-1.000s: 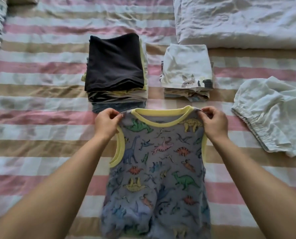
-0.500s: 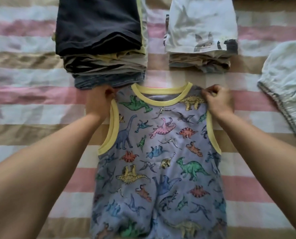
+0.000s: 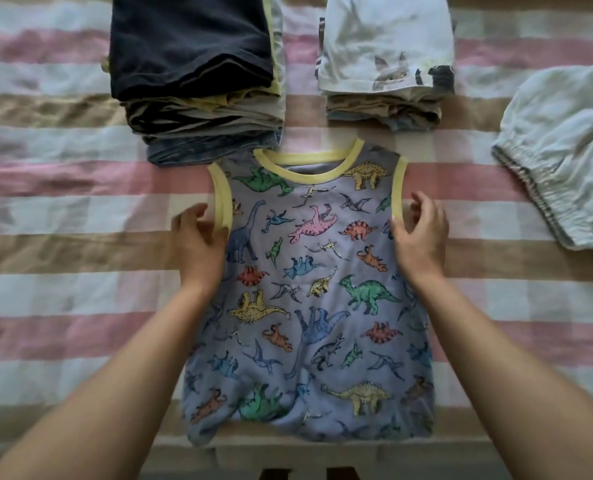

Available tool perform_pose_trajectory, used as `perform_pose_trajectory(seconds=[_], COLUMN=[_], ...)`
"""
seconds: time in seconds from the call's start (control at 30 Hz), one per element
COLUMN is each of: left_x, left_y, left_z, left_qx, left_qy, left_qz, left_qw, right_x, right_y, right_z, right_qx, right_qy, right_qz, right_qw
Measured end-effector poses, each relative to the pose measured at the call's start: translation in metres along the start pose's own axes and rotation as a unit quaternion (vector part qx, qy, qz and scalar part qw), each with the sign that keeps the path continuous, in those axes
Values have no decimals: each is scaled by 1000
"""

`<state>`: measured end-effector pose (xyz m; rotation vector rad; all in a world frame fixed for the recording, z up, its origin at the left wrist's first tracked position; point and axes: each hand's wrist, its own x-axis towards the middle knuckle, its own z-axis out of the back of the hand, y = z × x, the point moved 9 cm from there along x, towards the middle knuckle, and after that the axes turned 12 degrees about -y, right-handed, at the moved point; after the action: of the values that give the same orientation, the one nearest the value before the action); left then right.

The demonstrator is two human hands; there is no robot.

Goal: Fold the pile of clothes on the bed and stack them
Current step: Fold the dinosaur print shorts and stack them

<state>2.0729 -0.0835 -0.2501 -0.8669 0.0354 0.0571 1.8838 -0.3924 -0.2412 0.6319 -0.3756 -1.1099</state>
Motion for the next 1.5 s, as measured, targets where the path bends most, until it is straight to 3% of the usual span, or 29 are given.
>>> perform_pose_trajectory(seconds=[0.37, 0.57, 0.73, 0.9, 1.0, 1.2, 1.27, 1.37, 1.5], left_x=[-147, -138, -153, -184, -188, -193, -184, -164, -135], left_y=[93, 108, 124, 134, 135, 148, 137, 96, 35], left_z=[87, 102, 105, 113, 129, 126, 127, 120, 82], left_qx=[69, 34, -10, -63, -50, 3, 45, 71, 20], left_qy=[-29, -50, -18, 35, 1, 15, -3, -3, 46], left_qz=[125, 167, 195, 222, 200, 219, 174, 56, -35], left_qw=[989, 984, 981, 972, 978, 976, 984, 996, 998], right_x=[-184, -180, -192, -217, -221, -226, -219, -195, -151], right_y=[-109, -118, -138, -153, -155, -167, -161, -128, -70], right_z=[68, 98, 87, 96, 111, 106, 107, 110, 82], right_qx=[-42, -40, -21, 6, 26, -2, -18, -41, -9], right_qy=[-15, -94, -33, -45, -85, -55, -68, -90, -33], right_qz=[-184, -178, -221, -254, -244, -276, -262, -168, -53], right_qw=[982, 979, 974, 966, 966, 960, 962, 981, 998])
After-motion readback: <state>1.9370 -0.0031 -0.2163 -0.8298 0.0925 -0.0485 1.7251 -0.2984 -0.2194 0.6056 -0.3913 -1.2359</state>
